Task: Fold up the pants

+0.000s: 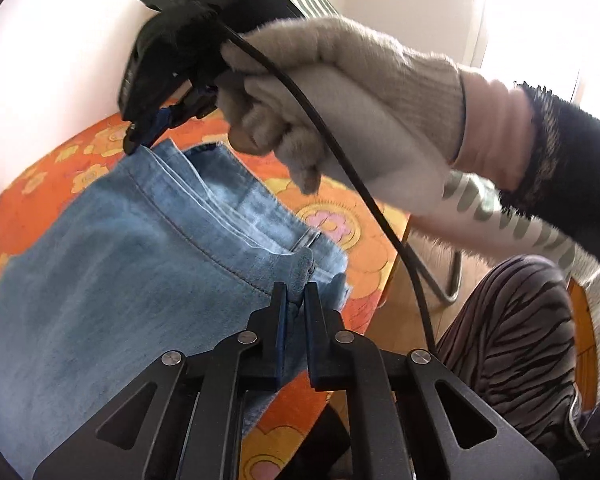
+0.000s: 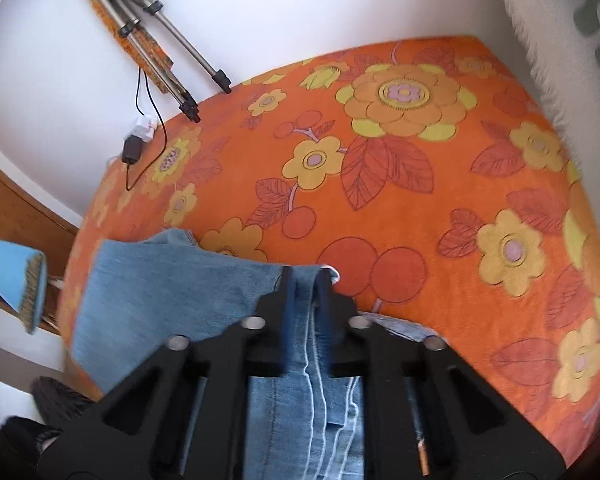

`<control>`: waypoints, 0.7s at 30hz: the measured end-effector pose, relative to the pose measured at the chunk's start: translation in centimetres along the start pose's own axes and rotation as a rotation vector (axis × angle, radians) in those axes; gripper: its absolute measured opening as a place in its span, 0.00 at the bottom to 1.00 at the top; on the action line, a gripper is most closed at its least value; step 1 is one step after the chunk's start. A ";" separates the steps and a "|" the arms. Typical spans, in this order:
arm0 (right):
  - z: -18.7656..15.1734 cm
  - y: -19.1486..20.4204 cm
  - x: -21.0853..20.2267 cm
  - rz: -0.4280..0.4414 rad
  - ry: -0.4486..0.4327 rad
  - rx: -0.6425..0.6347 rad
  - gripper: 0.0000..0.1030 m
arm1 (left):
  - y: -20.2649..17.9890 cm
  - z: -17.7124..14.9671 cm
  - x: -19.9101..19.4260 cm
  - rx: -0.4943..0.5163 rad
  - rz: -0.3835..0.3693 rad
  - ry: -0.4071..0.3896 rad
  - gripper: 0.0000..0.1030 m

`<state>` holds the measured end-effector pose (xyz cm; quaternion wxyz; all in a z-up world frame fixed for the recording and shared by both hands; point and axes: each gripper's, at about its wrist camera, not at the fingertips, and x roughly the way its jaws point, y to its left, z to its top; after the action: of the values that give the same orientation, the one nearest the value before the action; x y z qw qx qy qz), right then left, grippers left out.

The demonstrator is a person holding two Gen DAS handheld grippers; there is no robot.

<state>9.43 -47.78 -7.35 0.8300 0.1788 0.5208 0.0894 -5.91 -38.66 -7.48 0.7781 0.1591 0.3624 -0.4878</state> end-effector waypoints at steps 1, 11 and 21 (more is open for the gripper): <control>0.0 0.0 -0.3 -0.004 -0.011 -0.002 0.05 | -0.1 0.0 -0.2 -0.002 -0.007 -0.007 0.06; -0.7 -1.9 -4.2 -0.010 -0.098 0.034 0.01 | -0.1 -0.5 0.2 -0.009 -0.027 -0.013 0.06; 0.2 -1.0 0.0 0.046 0.007 0.027 0.38 | -0.1 -0.6 0.6 -0.003 -0.031 0.001 0.06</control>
<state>9.56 -48.78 -7.65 0.8234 0.2018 0.5204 0.1022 -6.05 -38.70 -8.33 0.7704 0.1524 0.3658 -0.4994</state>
